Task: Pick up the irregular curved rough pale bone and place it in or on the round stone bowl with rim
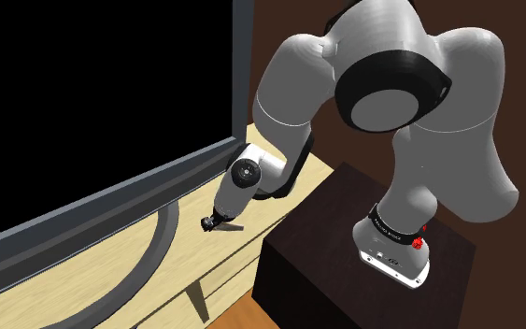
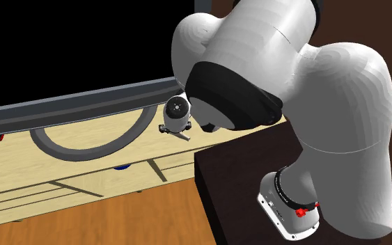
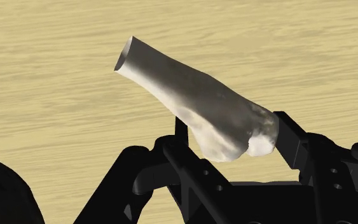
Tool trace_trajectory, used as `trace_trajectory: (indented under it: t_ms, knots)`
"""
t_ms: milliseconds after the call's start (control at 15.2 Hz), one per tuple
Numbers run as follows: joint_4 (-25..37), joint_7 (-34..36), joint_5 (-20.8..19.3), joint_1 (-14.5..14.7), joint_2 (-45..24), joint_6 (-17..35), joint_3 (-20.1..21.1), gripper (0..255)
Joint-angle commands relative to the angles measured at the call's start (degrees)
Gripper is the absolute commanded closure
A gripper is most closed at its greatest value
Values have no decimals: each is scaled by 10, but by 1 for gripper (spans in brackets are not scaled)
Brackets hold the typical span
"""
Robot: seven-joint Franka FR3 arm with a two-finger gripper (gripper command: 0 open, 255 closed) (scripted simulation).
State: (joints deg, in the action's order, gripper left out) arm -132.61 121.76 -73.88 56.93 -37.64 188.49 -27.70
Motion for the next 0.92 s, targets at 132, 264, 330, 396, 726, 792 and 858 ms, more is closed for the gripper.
trace_trajectory:
  t_ms: [132,264,330,396,726,792,858]
  knots:
    - [-6,-13,2,-20,16,-15,20,255]
    - [-20,-43,15,-56,45,-42,57,255]
    - [-27,-59,24,-72,59,-53,73,255]
    - [-34,-76,34,-86,72,-63,87,255]
    - [-66,-155,93,-147,129,-105,152,255]
    - [-72,-170,106,-158,140,-113,164,255]
    - [-77,-185,119,-168,151,-120,176,255]
